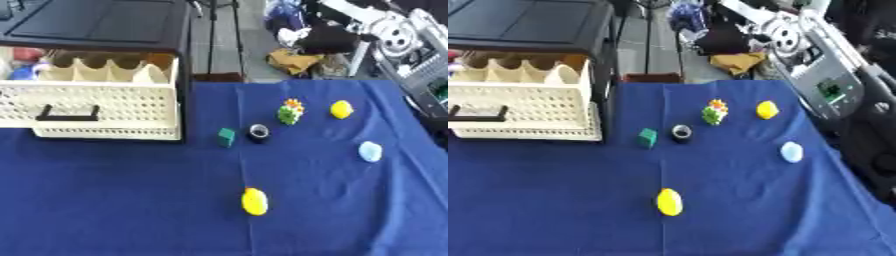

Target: Pick up objects from table and place into drawer.

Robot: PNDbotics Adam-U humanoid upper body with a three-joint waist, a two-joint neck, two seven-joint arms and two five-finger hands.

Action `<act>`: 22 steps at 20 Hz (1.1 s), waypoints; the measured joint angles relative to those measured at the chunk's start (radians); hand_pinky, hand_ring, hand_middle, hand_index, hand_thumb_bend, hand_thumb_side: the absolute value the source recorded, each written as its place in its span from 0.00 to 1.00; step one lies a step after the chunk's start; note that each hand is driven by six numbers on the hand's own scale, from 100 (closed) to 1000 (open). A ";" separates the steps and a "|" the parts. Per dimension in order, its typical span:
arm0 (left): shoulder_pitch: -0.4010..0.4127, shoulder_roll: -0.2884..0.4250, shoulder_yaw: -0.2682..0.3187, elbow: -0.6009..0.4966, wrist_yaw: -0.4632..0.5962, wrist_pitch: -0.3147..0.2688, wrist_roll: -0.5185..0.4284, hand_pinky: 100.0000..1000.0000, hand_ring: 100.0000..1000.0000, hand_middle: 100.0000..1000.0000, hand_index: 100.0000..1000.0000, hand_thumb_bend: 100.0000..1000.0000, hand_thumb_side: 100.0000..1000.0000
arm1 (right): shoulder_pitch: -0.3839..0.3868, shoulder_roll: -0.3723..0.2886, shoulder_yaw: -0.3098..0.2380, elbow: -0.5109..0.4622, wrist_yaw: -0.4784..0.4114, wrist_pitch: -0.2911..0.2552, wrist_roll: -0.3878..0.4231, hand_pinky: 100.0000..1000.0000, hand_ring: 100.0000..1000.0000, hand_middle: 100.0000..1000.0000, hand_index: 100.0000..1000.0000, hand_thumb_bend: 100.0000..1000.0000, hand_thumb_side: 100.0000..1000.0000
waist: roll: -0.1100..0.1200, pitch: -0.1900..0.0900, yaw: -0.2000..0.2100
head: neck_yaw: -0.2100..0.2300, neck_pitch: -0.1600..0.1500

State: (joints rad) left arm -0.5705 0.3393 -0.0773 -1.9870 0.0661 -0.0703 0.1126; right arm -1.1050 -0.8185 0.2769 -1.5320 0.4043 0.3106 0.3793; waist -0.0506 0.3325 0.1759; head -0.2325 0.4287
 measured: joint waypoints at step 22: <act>-0.002 0.014 -0.018 0.000 -0.036 0.001 -0.030 0.53 0.73 0.72 0.85 0.00 1.00 | -0.102 0.003 0.057 -0.143 -0.038 -0.147 -0.069 0.46 0.60 0.04 0.49 0.00 0.60 | -0.077 0.079 0.051 | -0.078 -0.098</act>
State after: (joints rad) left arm -0.5729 0.3532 -0.0955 -1.9869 0.0300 -0.0691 0.0824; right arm -1.2065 -0.8153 0.3335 -1.6751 0.3663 0.1640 0.3102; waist -0.1271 0.4117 0.2270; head -0.3105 0.3307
